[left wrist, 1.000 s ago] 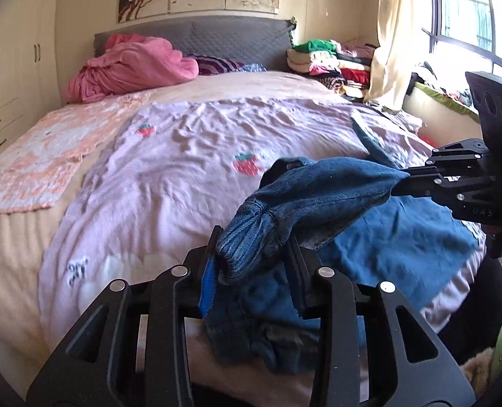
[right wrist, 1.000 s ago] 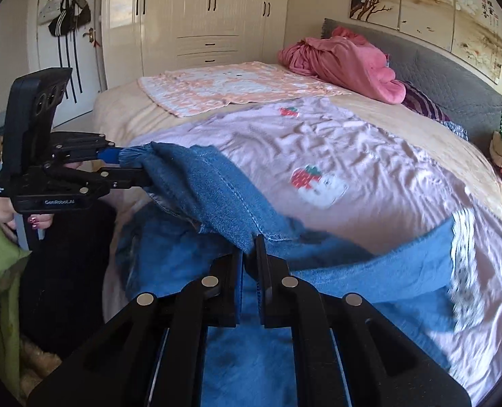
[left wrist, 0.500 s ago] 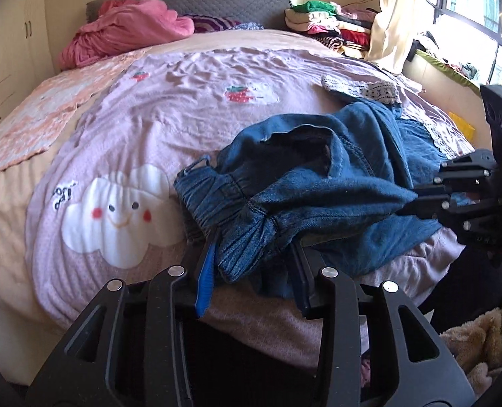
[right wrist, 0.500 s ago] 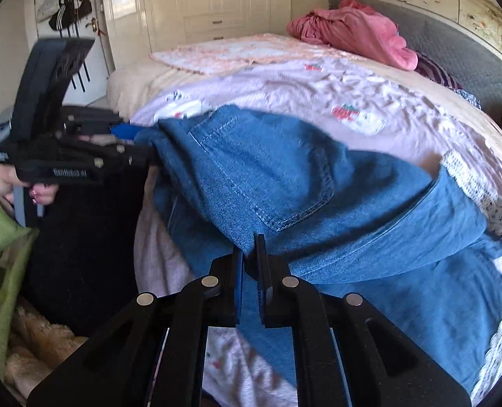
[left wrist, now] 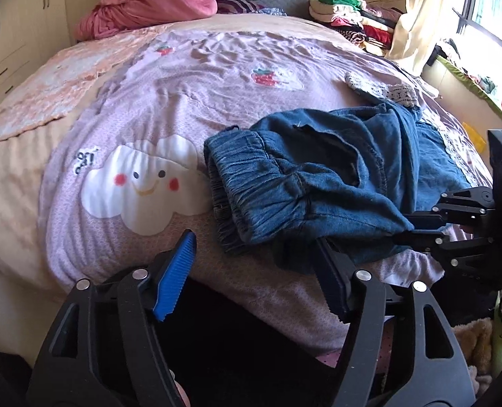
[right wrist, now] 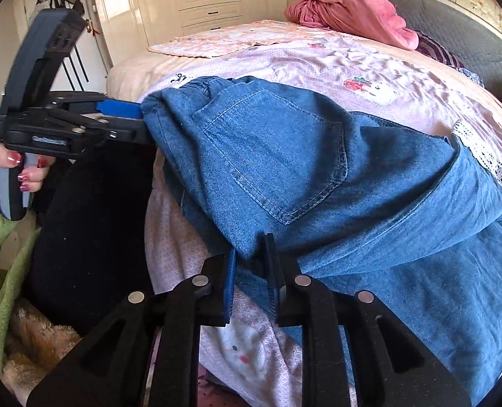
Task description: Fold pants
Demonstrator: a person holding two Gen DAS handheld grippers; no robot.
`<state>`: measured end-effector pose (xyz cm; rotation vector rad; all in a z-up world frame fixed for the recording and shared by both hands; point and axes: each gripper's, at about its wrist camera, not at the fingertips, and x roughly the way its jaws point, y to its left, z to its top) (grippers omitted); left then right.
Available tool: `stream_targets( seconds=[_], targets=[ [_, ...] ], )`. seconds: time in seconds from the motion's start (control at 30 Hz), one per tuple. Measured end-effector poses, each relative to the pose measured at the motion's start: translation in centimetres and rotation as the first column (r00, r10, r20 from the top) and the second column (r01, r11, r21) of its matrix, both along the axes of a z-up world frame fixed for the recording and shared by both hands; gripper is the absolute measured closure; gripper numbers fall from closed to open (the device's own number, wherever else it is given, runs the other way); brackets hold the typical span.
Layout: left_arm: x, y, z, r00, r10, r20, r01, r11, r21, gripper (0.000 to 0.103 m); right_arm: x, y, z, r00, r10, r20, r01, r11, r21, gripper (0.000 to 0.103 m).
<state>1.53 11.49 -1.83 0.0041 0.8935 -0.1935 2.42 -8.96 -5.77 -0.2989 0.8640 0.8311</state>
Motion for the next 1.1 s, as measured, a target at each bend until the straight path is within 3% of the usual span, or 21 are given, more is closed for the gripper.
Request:
stream_targets(
  seconds=[0.1,0.2,0.3,0.37,0.5,0.6,0.7,0.8,0.93,1.03,1.1],
  targets=[
    [-1.0,0.1,1.6,0.999,0.017,0.029,-0.018,0.999,0.039,0.04,0.1,-0.2,-0.4,1.0,-0.005,-0.031,0.006,1.0,0.007,0.081],
    [-0.9,-0.1,3.3,0.998,0.03,0.048,-0.031,0.999,0.018,0.04,0.0,-0.4,-0.4,0.999,-0.006,-0.049,0.008,0.999,0.033,0.075],
    [0.1,-1.8,4.3,0.997,-0.013,0.08,0.012,1.0,0.009,0.04,-0.2,-1.0,0.3,0.997,-0.012,-0.071,0.016,0.998,0.064,0.069],
    [1.1,-3.4,4.3,0.995,-0.056,0.082,0.057,0.998,-0.013,0.04,-0.5,-1.8,1.3,0.997,-0.021,-0.077,0.029,0.995,0.095,0.058],
    [2.6,-6.4,3.4,0.991,-0.12,0.059,0.122,0.992,-0.032,0.043,-0.6,-4.2,3.3,0.995,-0.096,-0.039,0.101,0.985,0.139,0.055],
    [3.4,-8.0,2.1,0.986,-0.162,0.032,0.163,0.986,-0.028,0.054,0.4,-5.6,4.8,0.986,-0.165,0.0,0.162,0.972,0.171,0.055],
    [3.8,-8.6,0.4,0.987,-0.158,0.003,0.158,0.987,0.037,0.068,2.3,-5.7,5.1,0.978,-0.208,0.003,0.205,0.965,0.166,0.055],
    [3.6,-8.5,-1.9,0.991,-0.127,-0.043,0.132,0.982,0.133,0.069,3.9,-5.6,4.7,0.976,-0.216,-0.013,0.216,0.964,0.156,0.056],
    [3.1,-8.3,-3.4,0.99,-0.134,-0.051,0.139,0.981,0.134,0.069,6.2,-3.8,3.3,0.977,-0.21,-0.045,0.214,0.971,0.111,0.056],
    [3.3,-8.0,-3.6,0.99,-0.133,-0.044,0.137,0.983,0.122,0.069,8.4,-3.2,0.8,0.959,-0.259,-0.118,0.264,0.964,0.025,0.056],
    [3.4,-8.2,-3.7,0.99,-0.135,-0.035,0.138,0.981,0.137,0.069,8.9,-3.4,-0.5,0.946,-0.283,-0.158,0.291,0.956,0.032,0.055]
  ],
)
